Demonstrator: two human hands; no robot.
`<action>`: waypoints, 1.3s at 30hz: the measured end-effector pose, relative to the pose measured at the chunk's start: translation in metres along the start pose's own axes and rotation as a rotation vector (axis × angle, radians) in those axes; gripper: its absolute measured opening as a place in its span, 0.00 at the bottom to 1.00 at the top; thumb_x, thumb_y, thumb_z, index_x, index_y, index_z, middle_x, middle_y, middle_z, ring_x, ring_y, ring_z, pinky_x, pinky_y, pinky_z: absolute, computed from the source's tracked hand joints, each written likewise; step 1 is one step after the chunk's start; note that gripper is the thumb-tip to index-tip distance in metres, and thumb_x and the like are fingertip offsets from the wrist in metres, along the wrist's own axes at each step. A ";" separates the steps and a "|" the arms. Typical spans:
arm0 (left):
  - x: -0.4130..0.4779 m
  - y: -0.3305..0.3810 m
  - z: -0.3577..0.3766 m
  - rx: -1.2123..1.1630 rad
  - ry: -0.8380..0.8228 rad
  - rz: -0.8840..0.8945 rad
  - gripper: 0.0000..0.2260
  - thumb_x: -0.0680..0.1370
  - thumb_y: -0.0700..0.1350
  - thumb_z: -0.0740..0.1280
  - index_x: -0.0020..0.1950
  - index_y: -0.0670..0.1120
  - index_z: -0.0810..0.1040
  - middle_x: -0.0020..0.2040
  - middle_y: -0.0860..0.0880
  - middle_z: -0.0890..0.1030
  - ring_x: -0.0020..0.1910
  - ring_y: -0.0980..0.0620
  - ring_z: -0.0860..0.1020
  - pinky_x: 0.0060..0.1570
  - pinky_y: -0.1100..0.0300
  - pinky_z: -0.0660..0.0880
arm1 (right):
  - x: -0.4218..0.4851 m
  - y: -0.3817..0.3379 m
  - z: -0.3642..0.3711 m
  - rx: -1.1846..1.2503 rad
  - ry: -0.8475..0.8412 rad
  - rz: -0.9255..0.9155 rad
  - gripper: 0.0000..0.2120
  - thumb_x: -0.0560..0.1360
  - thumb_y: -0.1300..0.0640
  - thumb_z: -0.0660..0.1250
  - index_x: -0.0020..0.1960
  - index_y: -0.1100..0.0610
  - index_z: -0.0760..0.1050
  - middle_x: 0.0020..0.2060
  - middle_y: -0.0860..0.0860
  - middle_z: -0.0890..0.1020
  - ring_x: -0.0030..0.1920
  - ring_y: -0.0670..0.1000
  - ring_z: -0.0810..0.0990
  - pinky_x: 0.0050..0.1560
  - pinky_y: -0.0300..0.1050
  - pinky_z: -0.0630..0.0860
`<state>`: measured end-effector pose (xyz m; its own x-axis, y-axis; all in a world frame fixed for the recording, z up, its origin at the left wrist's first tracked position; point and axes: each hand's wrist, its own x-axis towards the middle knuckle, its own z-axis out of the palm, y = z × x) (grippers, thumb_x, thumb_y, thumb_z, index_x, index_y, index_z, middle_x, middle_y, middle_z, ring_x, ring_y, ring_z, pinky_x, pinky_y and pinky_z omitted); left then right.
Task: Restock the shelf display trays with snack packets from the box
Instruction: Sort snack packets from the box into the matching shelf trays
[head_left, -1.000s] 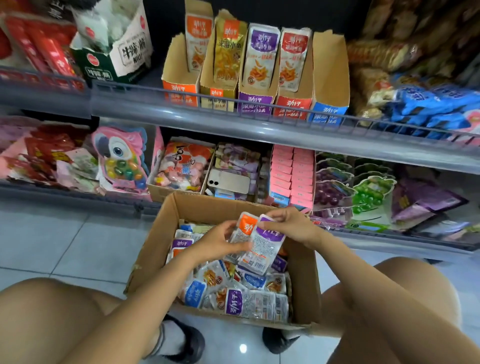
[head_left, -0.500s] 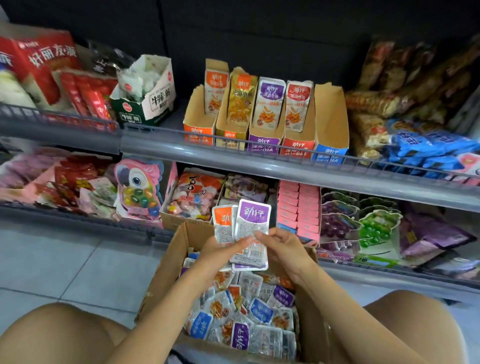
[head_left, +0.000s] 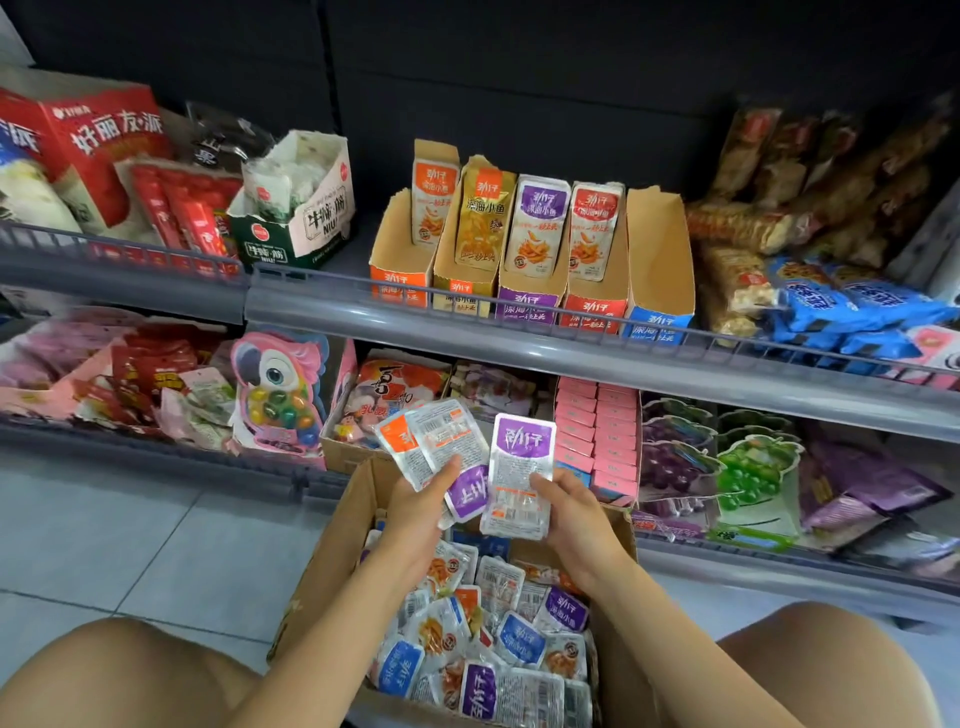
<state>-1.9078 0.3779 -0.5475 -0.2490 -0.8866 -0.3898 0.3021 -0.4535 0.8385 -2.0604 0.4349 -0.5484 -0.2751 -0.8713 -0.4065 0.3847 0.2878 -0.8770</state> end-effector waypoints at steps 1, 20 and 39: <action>-0.001 -0.001 0.001 0.006 -0.015 -0.003 0.10 0.76 0.41 0.68 0.55 0.52 0.76 0.55 0.48 0.82 0.55 0.48 0.80 0.61 0.46 0.73 | -0.002 0.003 0.002 -0.005 -0.011 0.010 0.04 0.79 0.59 0.62 0.51 0.59 0.72 0.48 0.59 0.83 0.49 0.58 0.81 0.56 0.59 0.75; -0.005 0.023 -0.011 0.109 -0.179 -0.098 0.11 0.75 0.36 0.67 0.57 0.46 0.77 0.51 0.46 0.84 0.50 0.49 0.82 0.49 0.55 0.79 | 0.005 -0.019 -0.018 0.082 0.062 0.017 0.04 0.77 0.62 0.64 0.45 0.58 0.69 0.44 0.58 0.83 0.40 0.53 0.83 0.40 0.46 0.81; -0.007 0.007 0.007 0.159 -0.243 -0.221 0.17 0.82 0.52 0.54 0.64 0.45 0.74 0.56 0.45 0.81 0.55 0.48 0.79 0.51 0.53 0.75 | 0.001 -0.015 0.000 -0.463 0.140 -0.291 0.06 0.77 0.60 0.64 0.54 0.56 0.75 0.39 0.48 0.83 0.34 0.42 0.83 0.32 0.35 0.78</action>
<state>-1.9105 0.3817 -0.5360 -0.5095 -0.7123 -0.4828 0.0741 -0.5953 0.8001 -2.0664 0.4296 -0.5360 -0.4382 -0.8889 -0.1333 -0.1425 0.2152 -0.9661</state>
